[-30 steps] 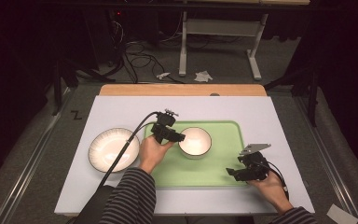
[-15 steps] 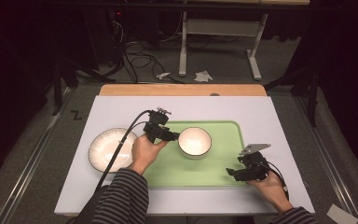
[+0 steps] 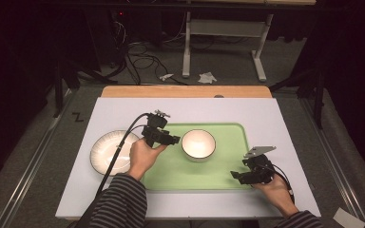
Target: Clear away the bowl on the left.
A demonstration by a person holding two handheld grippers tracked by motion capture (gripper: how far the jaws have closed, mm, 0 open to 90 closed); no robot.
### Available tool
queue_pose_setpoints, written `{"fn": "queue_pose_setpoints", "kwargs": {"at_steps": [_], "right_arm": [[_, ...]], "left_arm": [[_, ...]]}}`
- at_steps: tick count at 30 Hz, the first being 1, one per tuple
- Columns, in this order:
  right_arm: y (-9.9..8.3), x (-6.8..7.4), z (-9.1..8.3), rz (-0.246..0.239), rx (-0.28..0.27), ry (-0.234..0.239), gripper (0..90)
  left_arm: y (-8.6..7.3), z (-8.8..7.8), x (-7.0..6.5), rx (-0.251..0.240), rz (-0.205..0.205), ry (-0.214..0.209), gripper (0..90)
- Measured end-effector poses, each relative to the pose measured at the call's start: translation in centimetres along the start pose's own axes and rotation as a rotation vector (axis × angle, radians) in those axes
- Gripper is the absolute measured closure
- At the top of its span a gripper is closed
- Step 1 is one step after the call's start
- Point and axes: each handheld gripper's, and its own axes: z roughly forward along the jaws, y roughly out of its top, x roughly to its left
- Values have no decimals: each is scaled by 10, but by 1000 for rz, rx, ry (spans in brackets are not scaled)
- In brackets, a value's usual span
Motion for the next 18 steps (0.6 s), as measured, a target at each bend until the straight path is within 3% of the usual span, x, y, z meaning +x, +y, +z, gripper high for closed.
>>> {"fn": "queue_pose_setpoints", "kwargs": {"at_steps": [6,9,18], "right_arm": [[0,-1,1,-4,3,4,324],[0,0,0,-4,1,0,324],[0,0,0,2,0,0,324]], "left_arm": [[3,-8,4,-14,-2,5,453],[5,-14,7,-47,4,11,457],[11,-28,14,-66,-34,9,453]]}}
